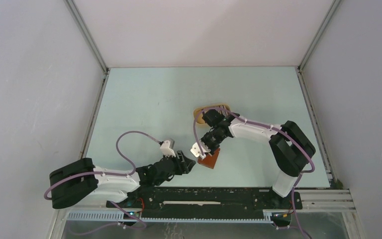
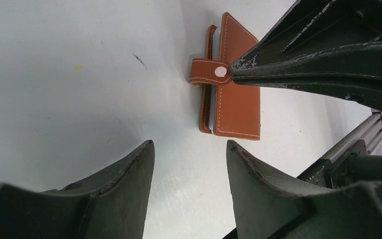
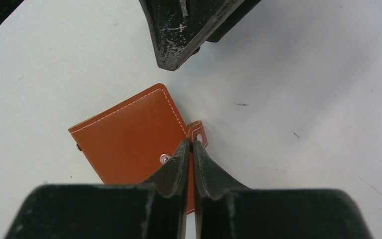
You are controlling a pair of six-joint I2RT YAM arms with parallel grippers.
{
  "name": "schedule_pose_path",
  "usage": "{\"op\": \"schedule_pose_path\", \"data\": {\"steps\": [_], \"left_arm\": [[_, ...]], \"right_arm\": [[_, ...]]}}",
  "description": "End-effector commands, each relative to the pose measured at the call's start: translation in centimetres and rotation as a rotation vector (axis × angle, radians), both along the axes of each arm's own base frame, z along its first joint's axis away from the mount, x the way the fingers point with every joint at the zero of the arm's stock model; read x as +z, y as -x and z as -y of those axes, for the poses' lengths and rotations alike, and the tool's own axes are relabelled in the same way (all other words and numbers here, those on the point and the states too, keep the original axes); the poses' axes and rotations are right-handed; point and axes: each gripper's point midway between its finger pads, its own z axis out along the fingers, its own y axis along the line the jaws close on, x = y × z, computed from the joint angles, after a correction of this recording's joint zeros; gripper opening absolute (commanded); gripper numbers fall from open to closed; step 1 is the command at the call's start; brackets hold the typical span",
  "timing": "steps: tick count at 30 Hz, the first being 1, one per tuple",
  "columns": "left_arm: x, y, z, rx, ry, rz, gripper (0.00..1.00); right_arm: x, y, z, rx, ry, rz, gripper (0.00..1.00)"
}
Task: Put the credit cards into the card holder
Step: Close the card holder at the center of the board.
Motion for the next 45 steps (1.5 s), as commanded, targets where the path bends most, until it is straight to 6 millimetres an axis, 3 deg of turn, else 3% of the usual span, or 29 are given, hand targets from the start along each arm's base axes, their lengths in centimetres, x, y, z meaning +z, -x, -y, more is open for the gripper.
{"op": "schedule_pose_path", "data": {"steps": [1, 4, 15, 24, 36, 42, 45], "left_arm": [[1.1, -0.4, 1.1, -0.017, 0.039, 0.023, 0.61], [1.3, -0.3, 1.6, -0.038, 0.052, 0.025, 0.61], [1.7, -0.8, 1.2, 0.000, 0.078, 0.035, 0.64], [2.5, -1.5, 2.9, -0.022, 0.112, 0.041, 0.63], [0.2, -2.3, 5.2, -0.046, 0.120, -0.021, 0.60], [-2.7, -2.6, 4.1, 0.030, 0.060, -0.130, 0.42], [-3.6, -2.6, 3.9, 0.043, 0.012, -0.159, 0.39]], "right_arm": [[0.7, 0.1, -1.0, 0.020, -0.024, 0.006, 0.07], [0.8, -0.2, -1.1, 0.007, -0.022, 0.014, 0.00], [4.1, -0.9, -0.8, -0.063, -0.074, 0.004, 0.00], [3.6, -1.1, 0.7, -0.066, -0.050, -0.022, 0.00], [2.3, -0.8, 1.4, -0.062, -0.011, -0.018, 0.00], [2.1, -0.6, 2.0, -0.050, -0.004, -0.016, 0.00], [1.8, -0.5, 2.3, -0.049, 0.008, -0.022, 0.00]]}}
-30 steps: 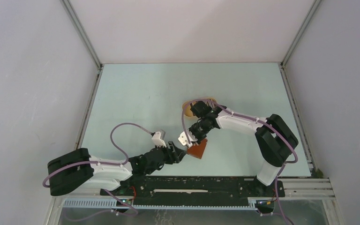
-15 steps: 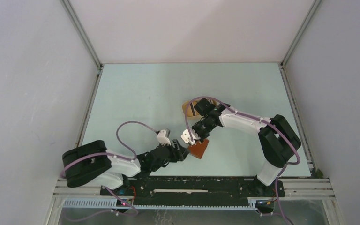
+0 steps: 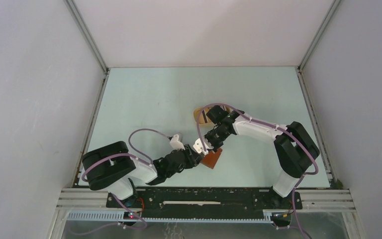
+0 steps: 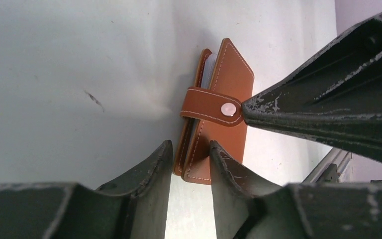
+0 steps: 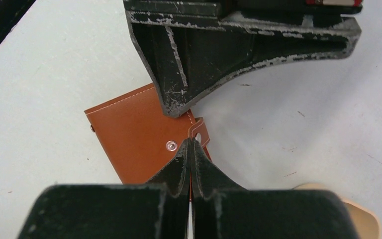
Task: Put the credit cards into the card holder
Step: Close the card holder at the center of the board.
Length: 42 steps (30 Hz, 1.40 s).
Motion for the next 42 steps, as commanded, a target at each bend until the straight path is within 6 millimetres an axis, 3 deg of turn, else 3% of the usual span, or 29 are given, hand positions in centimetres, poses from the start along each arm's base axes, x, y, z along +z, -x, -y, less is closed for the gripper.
{"op": "schedule_pose_path", "data": {"steps": [1, 8, 24, 29, 34, 42], "left_arm": [[-2.3, 0.0, -0.6, 0.025, -0.096, -0.083, 0.37], [-2.5, 0.0, -0.8, 0.035, -0.109, -0.091, 0.24], [-2.5, 0.0, -0.7, 0.023, -0.116, -0.084, 0.21], [-2.3, 0.1, -0.5, 0.011, -0.111, -0.077, 0.21], [-2.3, 0.1, -0.5, 0.010, -0.111, -0.077, 0.21], [-2.4, 0.1, -0.5, 0.008, -0.113, -0.078, 0.21]], "right_arm": [[0.4, 0.4, 0.7, 0.017, 0.003, 0.009, 0.00], [-0.2, 0.3, 1.6, 0.022, 0.042, 0.024, 0.00], [-2.1, 0.4, 2.7, 0.036, 0.130, 0.025, 0.00], [0.3, 0.7, 1.1, 0.001, 0.011, -0.003, 0.01], [1.8, 1.0, 0.2, -0.015, -0.064, 0.012, 0.31], [0.4, 0.1, -0.4, -0.043, -0.041, 0.058, 0.37]]}}
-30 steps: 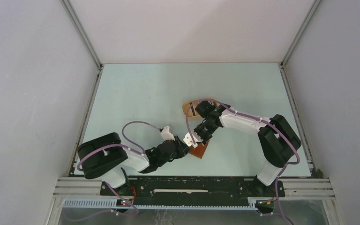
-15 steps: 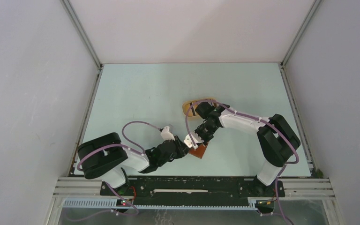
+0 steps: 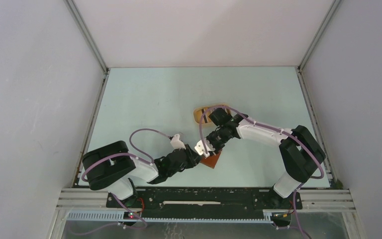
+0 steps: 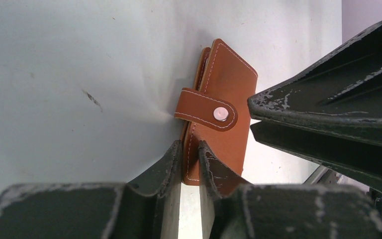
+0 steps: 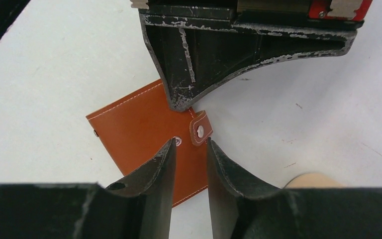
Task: Put the credit cards into the card holder
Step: Close the card holder at the center of the board.
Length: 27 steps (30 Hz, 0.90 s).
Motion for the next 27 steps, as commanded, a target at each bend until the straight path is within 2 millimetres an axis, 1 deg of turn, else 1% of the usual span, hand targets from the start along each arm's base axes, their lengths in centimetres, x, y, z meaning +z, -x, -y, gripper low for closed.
{"op": "schedule_pose_path", "data": {"steps": [1, 4, 12, 21, 23, 27], "left_arm": [[-2.0, 0.3, -0.9, -0.016, -0.102, -0.030, 0.21], [-2.1, 0.4, -0.9, -0.016, -0.103, -0.031, 0.21], [-2.0, 0.3, -0.9, -0.016, -0.103, -0.028, 0.21], [-2.0, 0.3, -0.9, -0.014, -0.103, -0.028, 0.20], [-2.1, 0.3, -0.9, -0.015, -0.103, -0.029, 0.21], [-2.1, 0.3, -1.0, -0.012, -0.106, -0.027, 0.21]], "right_arm": [[0.0, -0.5, -1.0, -0.023, -0.023, 0.031, 0.37], [-0.6, -0.7, -1.1, -0.021, -0.001, 0.051, 0.37], [-1.1, -0.3, -1.4, -0.012, 0.007, 0.042, 0.33], [-1.7, -0.1, -1.5, -0.001, 0.023, 0.042, 0.33], [-1.8, -0.3, -1.6, -0.005, 0.028, 0.052, 0.30], [-1.5, -0.3, -1.5, -0.004, 0.026, 0.058, 0.16]]}}
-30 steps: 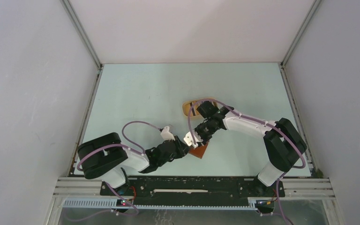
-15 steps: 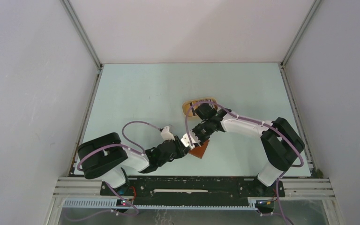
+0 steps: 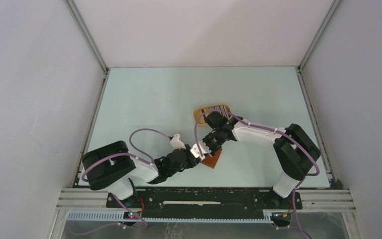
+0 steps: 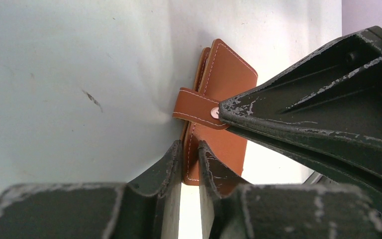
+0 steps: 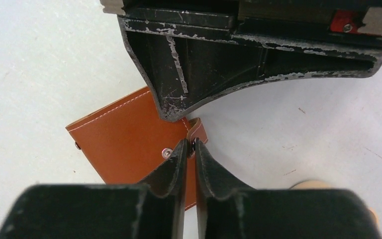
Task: Put the credit cards into the card holder
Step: Close the card holder at the center of the board.
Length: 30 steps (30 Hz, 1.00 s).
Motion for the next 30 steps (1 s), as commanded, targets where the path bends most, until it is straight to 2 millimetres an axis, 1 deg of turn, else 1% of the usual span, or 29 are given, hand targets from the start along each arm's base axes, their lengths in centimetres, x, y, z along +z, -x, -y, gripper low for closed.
{"op": "schedule_pose_path", "data": {"steps": [1, 3, 8, 15, 18, 25, 30], "left_arm": [[-2.1, 0.3, -1.0, -0.010, -0.107, -0.027, 0.20], [-2.2, 0.2, -1.1, -0.008, -0.108, -0.028, 0.20], [-2.2, 0.2, -1.1, -0.005, -0.107, -0.028, 0.20], [-2.3, 0.1, -1.4, 0.016, -0.109, -0.030, 0.18], [-2.2, 0.0, -1.4, 0.017, -0.108, -0.028, 0.17], [-2.3, 0.0, -1.4, 0.017, -0.110, -0.029, 0.16], [-2.3, 0.1, -1.3, 0.012, -0.110, -0.028, 0.16]], "right_arm": [[0.4, 0.0, -0.3, 0.006, -0.009, 0.015, 0.11], [0.5, 0.0, -0.1, 0.012, -0.006, 0.018, 0.00], [1.0, 0.1, 0.6, 0.023, 0.004, 0.017, 0.00], [1.5, -0.3, 2.2, 0.039, 0.014, 0.030, 0.00], [1.0, -0.2, 2.6, 0.051, 0.030, 0.032, 0.00], [-1.2, 0.0, 3.2, 0.068, 0.096, 0.033, 0.00], [-1.9, 0.0, 3.1, 0.068, 0.113, 0.033, 0.00]]}}
